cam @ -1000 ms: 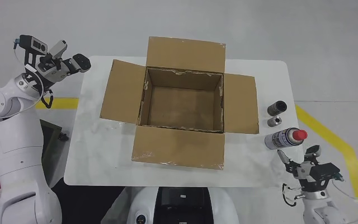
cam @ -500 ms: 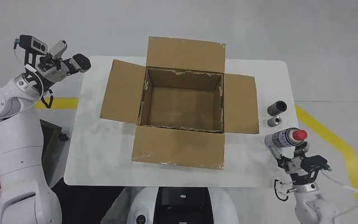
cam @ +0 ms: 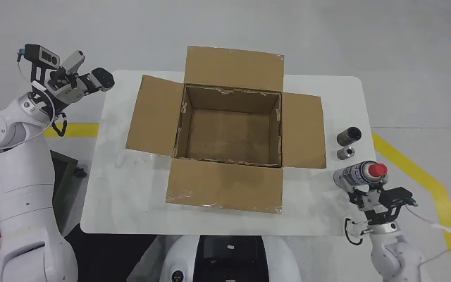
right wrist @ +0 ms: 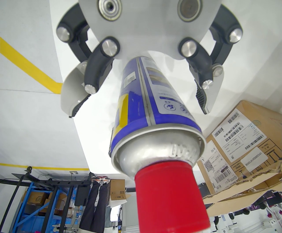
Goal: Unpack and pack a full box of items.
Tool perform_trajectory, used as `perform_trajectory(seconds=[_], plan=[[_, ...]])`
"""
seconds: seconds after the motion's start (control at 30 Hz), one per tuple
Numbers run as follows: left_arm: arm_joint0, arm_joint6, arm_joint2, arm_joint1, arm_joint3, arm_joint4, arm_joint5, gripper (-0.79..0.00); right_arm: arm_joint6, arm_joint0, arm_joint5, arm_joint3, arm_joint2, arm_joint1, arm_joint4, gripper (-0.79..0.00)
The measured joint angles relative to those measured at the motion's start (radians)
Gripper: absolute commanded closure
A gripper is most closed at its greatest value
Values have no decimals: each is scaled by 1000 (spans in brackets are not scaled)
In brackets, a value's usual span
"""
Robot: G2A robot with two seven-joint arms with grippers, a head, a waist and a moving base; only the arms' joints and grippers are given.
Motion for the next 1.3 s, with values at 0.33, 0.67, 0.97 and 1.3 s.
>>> perform_trajectory(seconds=[0.33,0.67,0.97,1.3], plan=[[0,0,0,0,0,0,0,-785,15,8,0,16,0,3,18,-252],[0,0,0,0,0,0,0,-785,12,0,-5,16,0,5,25,0],[0,0,0,0,0,0,0,-785,-27,-49,-33,-38,28,10,21,0],[0,0,0,0,0,0,0,-785,20,-187,-64,-270,122,14,77,0]])
